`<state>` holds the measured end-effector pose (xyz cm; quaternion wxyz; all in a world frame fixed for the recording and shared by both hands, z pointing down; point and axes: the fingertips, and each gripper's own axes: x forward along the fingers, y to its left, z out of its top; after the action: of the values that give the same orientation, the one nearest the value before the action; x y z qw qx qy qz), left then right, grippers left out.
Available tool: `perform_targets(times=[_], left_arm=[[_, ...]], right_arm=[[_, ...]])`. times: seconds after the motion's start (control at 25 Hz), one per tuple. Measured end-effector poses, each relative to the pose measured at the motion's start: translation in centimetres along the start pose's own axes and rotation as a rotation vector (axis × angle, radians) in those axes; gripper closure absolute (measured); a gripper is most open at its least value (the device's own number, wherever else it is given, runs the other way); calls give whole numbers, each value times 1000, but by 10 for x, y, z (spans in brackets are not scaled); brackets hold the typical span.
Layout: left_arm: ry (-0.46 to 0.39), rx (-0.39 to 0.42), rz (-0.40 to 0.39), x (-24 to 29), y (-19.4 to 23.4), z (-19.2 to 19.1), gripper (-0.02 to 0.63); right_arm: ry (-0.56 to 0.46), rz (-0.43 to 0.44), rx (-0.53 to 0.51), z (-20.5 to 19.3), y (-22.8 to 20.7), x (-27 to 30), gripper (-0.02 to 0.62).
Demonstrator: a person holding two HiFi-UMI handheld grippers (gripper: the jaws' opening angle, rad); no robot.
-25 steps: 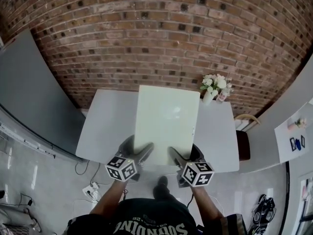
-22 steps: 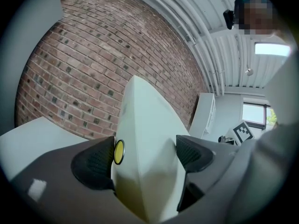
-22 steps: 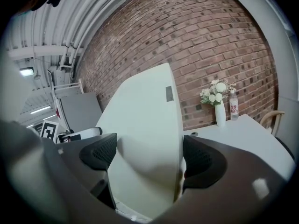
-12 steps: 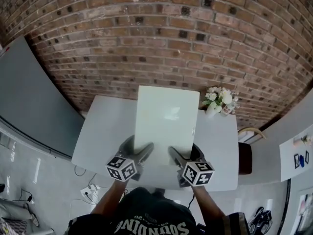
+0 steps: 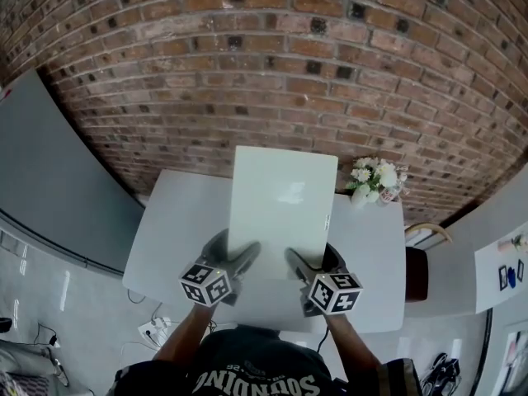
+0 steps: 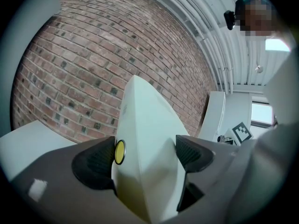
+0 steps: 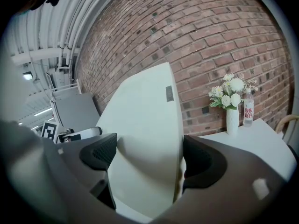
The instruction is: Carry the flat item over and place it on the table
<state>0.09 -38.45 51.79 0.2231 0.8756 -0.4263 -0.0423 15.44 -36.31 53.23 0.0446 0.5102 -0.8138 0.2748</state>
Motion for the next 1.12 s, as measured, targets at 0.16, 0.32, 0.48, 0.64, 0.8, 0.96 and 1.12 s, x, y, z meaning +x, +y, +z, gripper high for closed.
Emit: perform_targets(times=[0.16, 0.32, 0.48, 0.64, 0.8, 0.96, 1.12], left_arm=[[13, 3, -10, 6, 8, 2, 200], [50, -13, -18, 16, 13, -10, 201], [99, -26, -27, 25, 18, -30, 202], [147, -50, -29, 29, 23, -55, 202], [195, -87, -30, 28, 29, -81, 204], [225, -115, -17, 17, 38, -109, 204], [268, -139, 3, 7, 48, -133, 206]], right_arm=[[2, -10, 3, 1, -2, 8, 158], [14, -27, 13, -6, -12, 14, 158], [44, -50, 35, -21, -27, 18, 158], [75, -64, 49, -41, -38, 20, 158], [118, -78, 72, -65, -48, 22, 160], [172, -76, 90, -91, -48, 26, 160], [228, -89, 114, -120, -51, 29, 161]])
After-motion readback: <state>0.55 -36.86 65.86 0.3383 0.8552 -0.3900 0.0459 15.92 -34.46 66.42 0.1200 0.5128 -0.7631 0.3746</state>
